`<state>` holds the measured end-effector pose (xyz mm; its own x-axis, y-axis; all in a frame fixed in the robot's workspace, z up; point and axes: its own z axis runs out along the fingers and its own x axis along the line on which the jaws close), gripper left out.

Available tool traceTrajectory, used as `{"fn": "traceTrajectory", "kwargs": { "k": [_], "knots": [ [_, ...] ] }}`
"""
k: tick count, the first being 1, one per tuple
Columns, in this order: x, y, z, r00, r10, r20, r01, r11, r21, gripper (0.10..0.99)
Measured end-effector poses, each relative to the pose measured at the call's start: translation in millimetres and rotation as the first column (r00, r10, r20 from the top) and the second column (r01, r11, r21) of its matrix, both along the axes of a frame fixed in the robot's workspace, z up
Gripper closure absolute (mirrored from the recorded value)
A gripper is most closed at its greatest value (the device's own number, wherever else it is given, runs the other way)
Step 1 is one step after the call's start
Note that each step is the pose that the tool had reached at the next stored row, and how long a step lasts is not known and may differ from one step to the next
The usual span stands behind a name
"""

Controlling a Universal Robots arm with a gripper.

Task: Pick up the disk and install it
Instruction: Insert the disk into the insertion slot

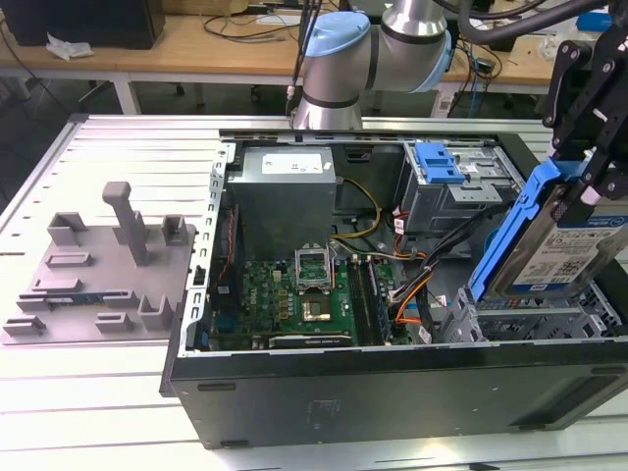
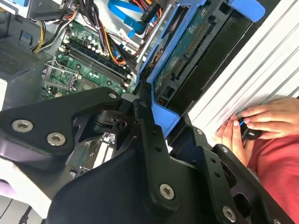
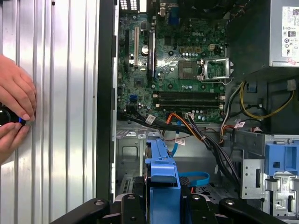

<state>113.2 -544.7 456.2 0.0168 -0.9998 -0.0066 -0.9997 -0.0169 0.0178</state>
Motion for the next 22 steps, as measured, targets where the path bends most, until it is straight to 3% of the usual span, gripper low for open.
{"fn": "traceTrajectory", "kwargs": {
  "k": [8,22],
  "knots": [
    [0.3,-1.7,-4.5,1.0000,0.000,-0.0001,0.000,1.0000,0.000,0.722],
    [0.3,-2.2,-19.6,1.0000,0.000,0.0000,0.000,1.0000,0.000,0.722]
  ]
}}
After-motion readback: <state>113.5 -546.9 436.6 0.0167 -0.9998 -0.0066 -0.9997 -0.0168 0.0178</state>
